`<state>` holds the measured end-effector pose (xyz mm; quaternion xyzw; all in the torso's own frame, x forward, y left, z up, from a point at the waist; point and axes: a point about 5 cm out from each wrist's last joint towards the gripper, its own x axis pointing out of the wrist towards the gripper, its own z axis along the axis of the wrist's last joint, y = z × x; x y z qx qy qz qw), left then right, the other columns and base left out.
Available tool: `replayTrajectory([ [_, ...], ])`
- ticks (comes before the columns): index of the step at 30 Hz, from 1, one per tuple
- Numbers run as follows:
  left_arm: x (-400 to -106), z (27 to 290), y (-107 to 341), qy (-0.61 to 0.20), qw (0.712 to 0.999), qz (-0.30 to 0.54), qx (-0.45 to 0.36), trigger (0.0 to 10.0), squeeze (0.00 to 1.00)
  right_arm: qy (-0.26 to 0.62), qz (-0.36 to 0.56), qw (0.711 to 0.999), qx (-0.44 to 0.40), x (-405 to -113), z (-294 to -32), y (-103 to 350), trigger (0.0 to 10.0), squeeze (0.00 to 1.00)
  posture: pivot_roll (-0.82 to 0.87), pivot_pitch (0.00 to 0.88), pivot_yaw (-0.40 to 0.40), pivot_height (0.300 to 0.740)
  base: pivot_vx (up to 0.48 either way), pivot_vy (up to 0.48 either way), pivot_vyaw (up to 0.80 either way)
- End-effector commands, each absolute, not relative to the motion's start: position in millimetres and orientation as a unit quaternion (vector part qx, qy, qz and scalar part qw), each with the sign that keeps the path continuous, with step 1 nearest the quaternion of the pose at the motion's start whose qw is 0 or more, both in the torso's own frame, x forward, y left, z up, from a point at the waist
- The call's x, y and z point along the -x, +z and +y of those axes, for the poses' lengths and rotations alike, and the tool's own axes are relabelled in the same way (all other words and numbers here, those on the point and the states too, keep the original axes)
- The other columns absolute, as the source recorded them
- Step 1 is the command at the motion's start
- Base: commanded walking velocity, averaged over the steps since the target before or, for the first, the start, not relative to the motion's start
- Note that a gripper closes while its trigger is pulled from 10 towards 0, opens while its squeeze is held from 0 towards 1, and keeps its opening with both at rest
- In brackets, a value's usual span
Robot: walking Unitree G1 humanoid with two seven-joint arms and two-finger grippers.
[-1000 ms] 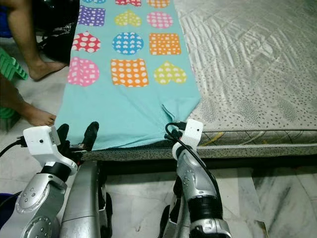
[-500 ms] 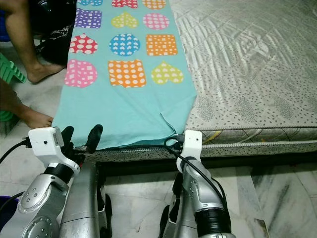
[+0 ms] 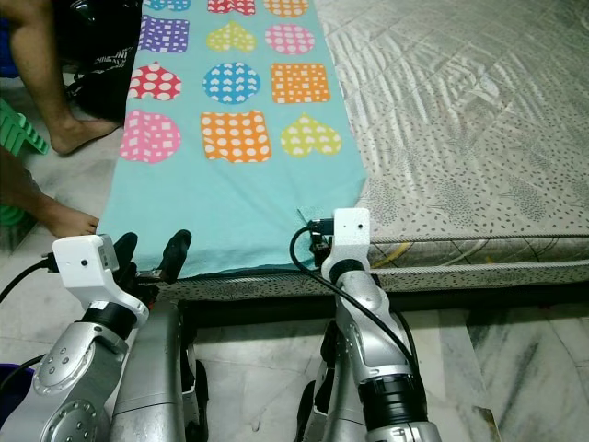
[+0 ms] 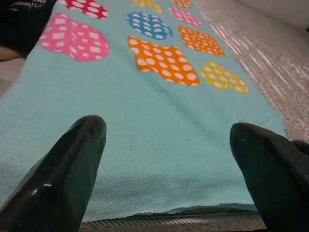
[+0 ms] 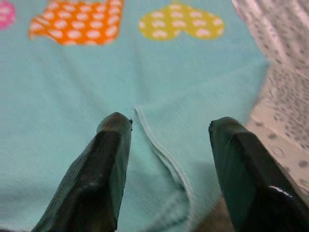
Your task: Clean up the room
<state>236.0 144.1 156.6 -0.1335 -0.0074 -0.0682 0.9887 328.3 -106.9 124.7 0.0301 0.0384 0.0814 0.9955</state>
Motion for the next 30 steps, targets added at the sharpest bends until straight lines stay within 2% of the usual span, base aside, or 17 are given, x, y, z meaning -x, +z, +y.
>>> replayTrajectory([
  [1, -235.2, 144.4, 154.1, -0.072, 0.989, -0.001, 0.132, 10.0, 0.0, 0.097, 0.024, 0.994, -0.037, -329.4, -96.5, 126.5, 10.0, 0.0, 0.2, 0.22, -0.061, 0.534, 0.0, 0.0, 0.0],
  [8, -235.8, 143.4, 158.0, -0.076, 0.989, -0.007, 0.128, 10.0, 0.0, 0.14, 0.019, 0.99, -0.019, -333.0, -60.4, 114.9, 10.0, 0.0, 0.23, 0.227, -0.058, 0.534, 0.0, 0.0, 0.0],
  [14, -230.5, 146.5, 158.3, -0.072, 0.99, -0.004, 0.123, 10.0, 0.0, 0.142, 0.015, 0.99, 0.008, -341.0, -49.3, 111.1, 10.0, 0.0, 0.25, 0.25, -0.061, 0.534, 0.0, 0.0, 0.0],
  [24, -220.4, 148.3, 160.8, -0.064, 0.991, 0.002, 0.12, 10.0, 0.0, 0.119, 0.016, 0.992, 0.047, -358.1, -39.7, 115.4, 10.0, 0.0, 0.31, 0.295, -0.069, 0.534, 0.0, 0.0, 0.0],
  [30, -213.3, 149.6, 160.4, -0.059, 0.991, 0.011, 0.118, 10.0, 0.0, 0.072, 0.049, 0.99, 0.108, -365.3, -53.8, 108.5, 10.0, 0.0, 0.32, 0.315, -0.064, 0.534, 0.0, 0.0, 0.0],
])
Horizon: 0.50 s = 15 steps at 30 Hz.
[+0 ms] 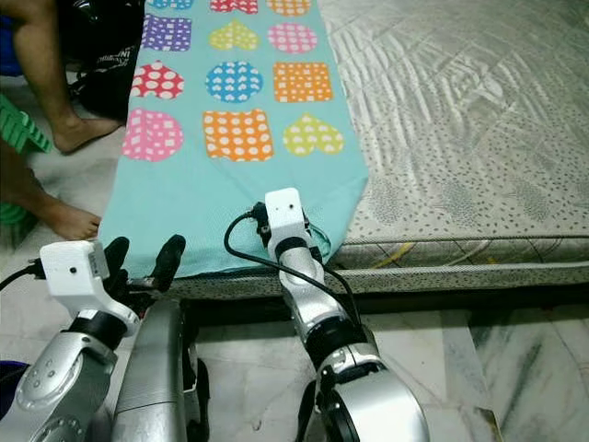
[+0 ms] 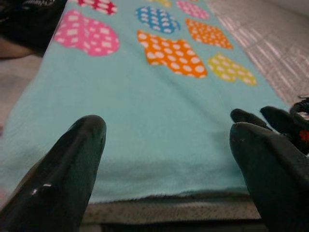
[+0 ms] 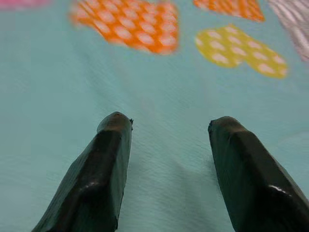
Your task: Clean up the room
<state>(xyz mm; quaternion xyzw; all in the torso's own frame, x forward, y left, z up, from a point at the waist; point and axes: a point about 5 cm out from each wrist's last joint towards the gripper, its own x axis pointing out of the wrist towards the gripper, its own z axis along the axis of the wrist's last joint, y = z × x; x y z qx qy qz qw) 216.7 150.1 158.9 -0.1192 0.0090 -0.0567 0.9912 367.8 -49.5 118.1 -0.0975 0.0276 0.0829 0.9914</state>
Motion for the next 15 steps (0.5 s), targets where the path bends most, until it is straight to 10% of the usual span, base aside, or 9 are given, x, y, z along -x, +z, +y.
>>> replayTrajectory([
  [1, -212.4, 149.7, 160.3, -0.059, 0.991, 0.012, 0.118, 10.0, 0.0, 0.054, 0.059, 0.99, 0.115, -367.3, -60.9, 107.0, 10.0, 0.0, 0.33, 0.317, -0.063, 0.534, 0.0, 0.0, 0.0],
  [14, -215.4, 146.2, 161.3, -0.068, 0.99, 0.018, 0.12, 10.0, 0.0, -0.03, 0.108, 0.983, 0.147, -375.3, -107.7, 100.5, 10.0, 0.0, 0.32, 0.307, -0.048, 0.534, 0.0, 0.0, 0.0],
  [15, -215.4, 146.1, 161.3, -0.068, 0.99, 0.018, 0.12, 10.0, 0.0, -0.03, 0.11, 0.983, 0.146, -374.5, -108.2, 99.0, 7.1, 0.0, 0.32, 0.307, -0.047, 0.534, 0.0, 0.0, 0.0],
])
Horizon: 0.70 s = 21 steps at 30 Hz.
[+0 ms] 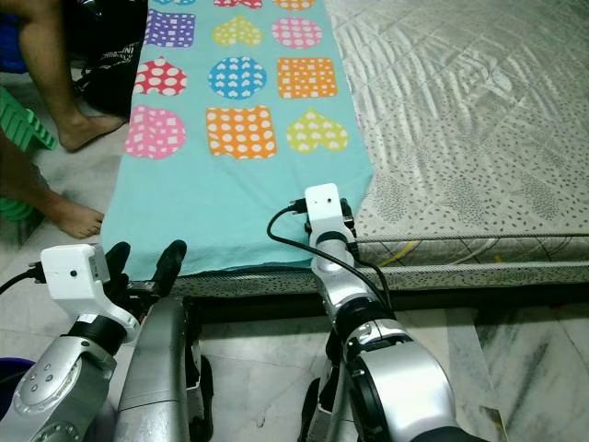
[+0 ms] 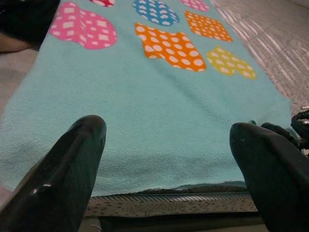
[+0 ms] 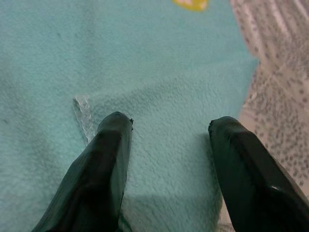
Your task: Clean up the room
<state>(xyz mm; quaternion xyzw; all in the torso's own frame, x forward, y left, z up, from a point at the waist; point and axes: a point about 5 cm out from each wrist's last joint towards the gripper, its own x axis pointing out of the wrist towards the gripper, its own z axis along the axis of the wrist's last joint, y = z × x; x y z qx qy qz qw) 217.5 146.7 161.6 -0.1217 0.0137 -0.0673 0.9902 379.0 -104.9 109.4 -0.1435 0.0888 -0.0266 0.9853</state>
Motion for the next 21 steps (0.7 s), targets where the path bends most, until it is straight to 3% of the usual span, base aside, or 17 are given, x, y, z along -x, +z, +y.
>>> replayTrajectory([
  [1, -215.8, 146.1, 161.2, -0.068, 0.99, 0.019, 0.12, 10.0, 0.0, -0.029, 0.111, 0.983, 0.145, -374.0, -108.4, 98.1, 7.1, 0.0, 0.32, 0.306, -0.046, 0.534, 0.0, 0.0, 0.0],
  [2, -215.9, 145.8, 161.3, -0.069, 0.99, 0.019, 0.12, 10.0, 0.0, -0.027, 0.114, 0.983, 0.143, -372.7, -108.2, 95.6, 3.1, 0.0, 0.32, 0.306, -0.046, 0.534, 0.0, 0.0, 0.0],
  [3, -215.9, 145.7, 161.7, -0.07, 0.99, 0.018, 0.12, 10.0, 0.0, -0.026, 0.115, 0.983, 0.141, -372.1, -107.4, 94.6, 7.2, 0.0, 0.32, 0.304, -0.046, 0.534, 0.0, 0.0, 0.0],
  [4, -216.1, 145.7, 162.2, -0.07, 0.99, 0.018, 0.12, 10.0, 0.0, -0.024, 0.117, 0.984, 0.135, -371.4, -106.0, 93.6, 9.0, 0.0, 0.32, 0.302, -0.045, 0.534, 0.0, 0.0, 0.0],
  [5, -216.4, 145.9, 162.5, -0.071, 0.99, 0.017, 0.12, 10.0, 0.0, -0.023, 0.118, 0.984, 0.13, -371.2, -105.2, 93.4, 10.0, 0.0, 0.32, 0.302, -0.045, 0.534, 0.0, 0.0, 0.0],
  [15, -219.3, 145.5, 163.0, -0.072, 0.99, 0.014, 0.122, 10.0, 0.0, 0.033, 0.064, 0.997, 0.015, -374.6, -79.7, 112.0, 10.0, 0.0, 0.3, 0.293, -0.044, 0.534, 0.0, 0.0, 0.0],
  [21, -220.2, 143.7, 162.5, -0.076, 0.989, 0.015, 0.124, 10.0, 0.0, 0.055, 0.072, 0.996, 0.026, -369.2, -70.7, 104.5, 10.0, 0.0, 0.3, 0.293, -0.044, 0.534, 0.0, 0.0, 0.0],
])
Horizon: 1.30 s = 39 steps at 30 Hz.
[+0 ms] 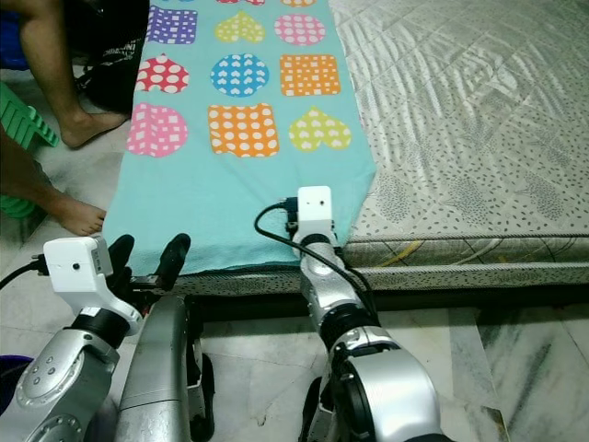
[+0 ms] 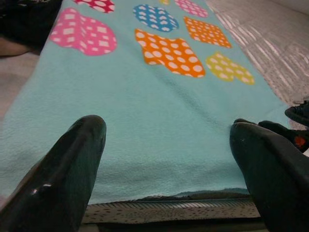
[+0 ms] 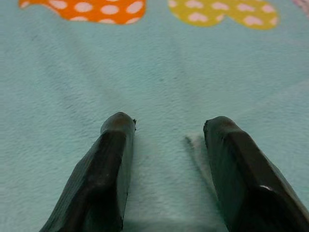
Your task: Clean up the room
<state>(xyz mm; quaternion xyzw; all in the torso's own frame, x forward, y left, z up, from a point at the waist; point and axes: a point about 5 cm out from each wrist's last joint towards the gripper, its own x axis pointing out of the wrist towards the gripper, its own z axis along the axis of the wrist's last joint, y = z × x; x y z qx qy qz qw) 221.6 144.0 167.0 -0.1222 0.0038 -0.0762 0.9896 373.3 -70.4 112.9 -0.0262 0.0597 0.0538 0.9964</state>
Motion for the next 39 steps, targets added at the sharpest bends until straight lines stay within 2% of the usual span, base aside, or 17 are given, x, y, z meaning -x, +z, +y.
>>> replayTrajectory([
  [1, -220.2, 143.7, 162.5, -0.076, 0.989, 0.015, 0.124, 10.0, 0.0, 0.055, 0.072, 0.996, 0.026, -369.2, -70.7, 104.5, 10.0, 0.0, 0.3, 0.293, -0.044, 0.534, 0.0, 0.0, 0.0],
  [6, -220.3, 143.7, 162.5, -0.076, 0.989, 0.015, 0.124, 10.0, 0.0, 0.056, 0.074, 0.995, 0.033, -368.3, -70.1, 102.8, 10.0, 0.0, 0.3, 0.293, -0.044, 0.534, 0.0, 0.0, 0.0],
  [8, -221.3, 143.7, 162.9, -0.076, 0.989, 0.013, 0.123, 10.0, 0.0, 0.031, 0.093, 0.99, 0.101, -368.4, -69.3, 99.4, 10.0, 0.0, 0.31, 0.291, -0.047, 0.534, 0.0, 0.0, 0.0],
  [12, -222.1, 144.0, 162.9, -0.075, 0.989, 0.013, 0.123, 10.0, 0.0, 0.03, 0.102, 0.987, 0.121, -368.1, -68.4, 97.9, 10.0, 0.0, 0.31, 0.291, -0.048, 0.534, 0.0, 0.0, 0.0],
  [13, -222.1, 144.2, 162.9, -0.074, 0.99, 0.013, 0.123, 10.0, 0.0, 0.033, 0.103, 0.986, 0.128, -367.6, -68.2, 96.8, 6.9, 0.0, 0.31, 0.291, -0.048, 0.534, 0.0, 0.0, 0.0],
  [15, -222.2, 144.3, 163.0, -0.074, 0.99, 0.012, 0.123, 10.0, 0.0, 0.039, 0.113, 0.982, 0.146, -365.7, -68.2, 92.5, 7.0, 0.0, 0.31, 0.291, -0.048, 0.534, 0.0, 0.0, 0.0],
  [16, -222.3, 144.3, 163.1, -0.074, 0.99, 0.012, 0.123, 10.0, 0.0, 0.037, 0.118, 0.981, 0.148, -364.6, -69.4, 90.0, 10.0, 0.0, 0.31, 0.291, -0.048, 0.534, 0.0, 0.0, 0.0],
  [23, -223.2, 144.3, 163.2, -0.073, 0.99, 0.011, 0.122, 10.0, 0.0, 0.019, 0.127, 0.981, 0.147, -363.3, -74.6, 86.0, 10.0, 0.0, 0.31, 0.29, -0.048, 0.534, 0.0, 0.0, 0.0],
  [39, -224.1, 143.5, 163.9, -0.073, 0.99, 0.008, 0.123, 10.0, 0.0, -0.002, 0.129, 0.988, 0.09, -368.7, -73.3, 95.5, 10.0, 0.0, 0.31, 0.288, -0.054, 0.534, 0.0, 0.0, 0.0],
])
